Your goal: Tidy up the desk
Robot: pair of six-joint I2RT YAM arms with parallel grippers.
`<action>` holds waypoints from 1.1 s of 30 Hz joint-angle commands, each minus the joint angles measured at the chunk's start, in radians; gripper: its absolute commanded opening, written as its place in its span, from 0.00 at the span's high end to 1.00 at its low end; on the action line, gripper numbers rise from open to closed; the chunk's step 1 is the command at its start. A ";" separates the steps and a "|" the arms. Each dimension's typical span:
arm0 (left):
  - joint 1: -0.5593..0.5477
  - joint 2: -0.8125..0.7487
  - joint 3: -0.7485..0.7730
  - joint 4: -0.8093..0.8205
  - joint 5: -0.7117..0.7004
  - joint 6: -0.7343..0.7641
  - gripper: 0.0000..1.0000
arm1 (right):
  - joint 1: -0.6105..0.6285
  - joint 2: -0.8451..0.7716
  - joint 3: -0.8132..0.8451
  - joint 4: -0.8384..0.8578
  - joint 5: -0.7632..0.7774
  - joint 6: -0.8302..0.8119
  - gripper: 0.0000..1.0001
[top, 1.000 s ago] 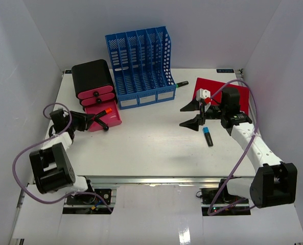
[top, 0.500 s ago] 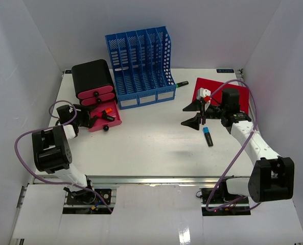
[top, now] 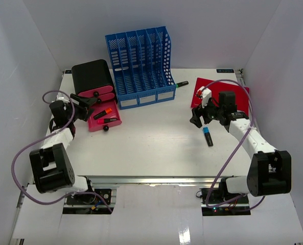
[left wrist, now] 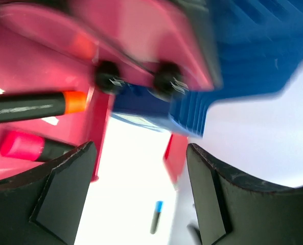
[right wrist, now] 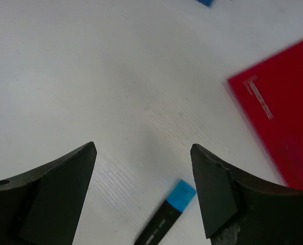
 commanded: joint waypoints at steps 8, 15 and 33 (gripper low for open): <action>0.001 -0.363 -0.042 -0.196 0.193 0.482 0.12 | -0.004 0.164 -0.066 -0.071 0.544 0.193 0.16; 0.001 -0.488 -0.073 -0.253 0.169 0.542 0.11 | -0.001 0.240 -0.066 -0.084 0.603 0.198 0.23; 0.001 -0.643 -0.115 -0.279 0.188 0.450 0.11 | 0.104 0.191 0.029 -0.176 0.330 -0.068 0.92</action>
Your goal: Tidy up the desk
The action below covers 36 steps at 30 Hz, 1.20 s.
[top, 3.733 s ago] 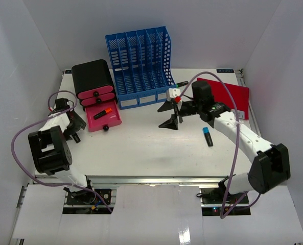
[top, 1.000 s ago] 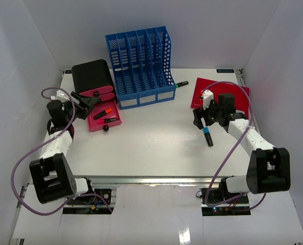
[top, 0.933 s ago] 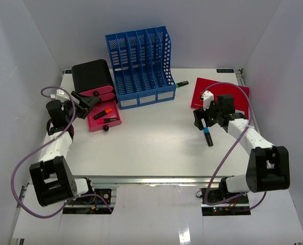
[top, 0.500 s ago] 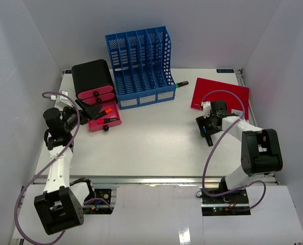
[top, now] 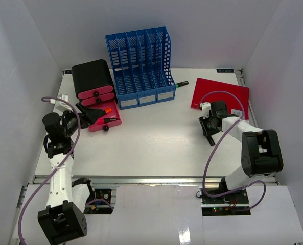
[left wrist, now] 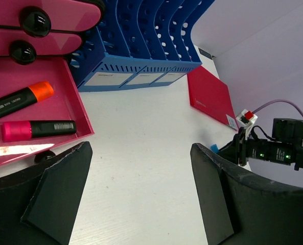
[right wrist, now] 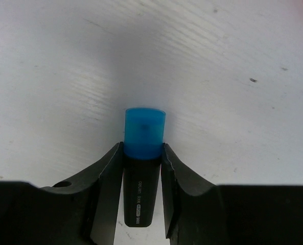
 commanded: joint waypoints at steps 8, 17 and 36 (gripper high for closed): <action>0.001 -0.093 0.016 -0.075 -0.028 -0.060 0.11 | 0.566 0.159 0.491 -0.149 -0.181 -0.525 0.92; 0.002 -0.319 -0.008 -0.280 -0.226 -0.005 0.10 | 0.726 0.721 1.361 -0.154 -0.222 -0.514 0.92; 0.001 -0.339 -0.011 -0.333 -0.288 0.041 0.09 | 0.833 0.994 1.384 0.501 -0.111 -0.368 0.58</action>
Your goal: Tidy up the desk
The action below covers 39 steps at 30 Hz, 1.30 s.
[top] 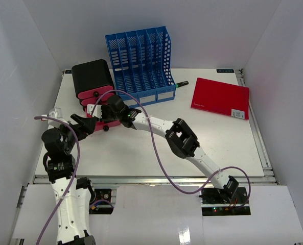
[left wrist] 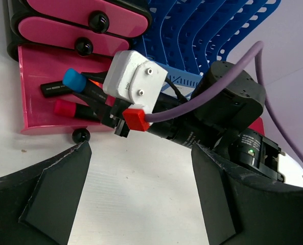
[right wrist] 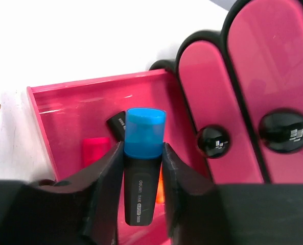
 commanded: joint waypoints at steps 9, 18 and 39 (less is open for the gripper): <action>0.001 0.017 0.004 0.005 0.070 -0.005 0.09 | -0.057 -0.135 0.033 -0.070 -0.134 0.088 0.28; 0.001 0.050 -0.019 0.013 0.174 0.012 0.09 | -0.295 -0.489 -0.124 -0.670 -0.837 -0.269 0.24; 0.001 0.085 -0.053 0.034 0.193 0.013 0.09 | -0.900 -0.612 -0.520 0.043 -0.157 0.921 0.49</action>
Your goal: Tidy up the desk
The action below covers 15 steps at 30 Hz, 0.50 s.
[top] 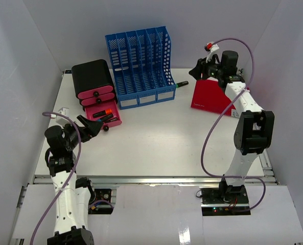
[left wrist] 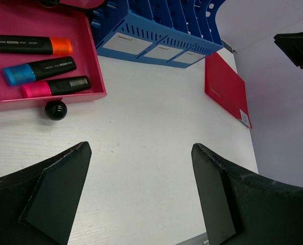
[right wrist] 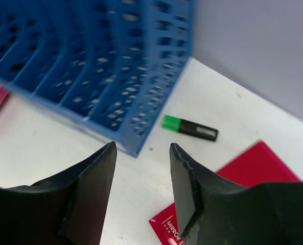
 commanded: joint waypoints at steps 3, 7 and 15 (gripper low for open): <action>0.001 0.011 -0.010 0.021 0.020 0.015 0.09 | 0.027 0.300 0.312 0.010 0.368 0.379 0.52; 0.001 0.018 -0.013 0.022 0.021 0.018 0.09 | 0.065 0.451 0.501 -0.008 0.493 0.369 0.52; 0.001 0.032 -0.024 0.044 0.037 0.032 0.09 | 0.135 0.603 0.562 0.168 0.620 0.259 0.52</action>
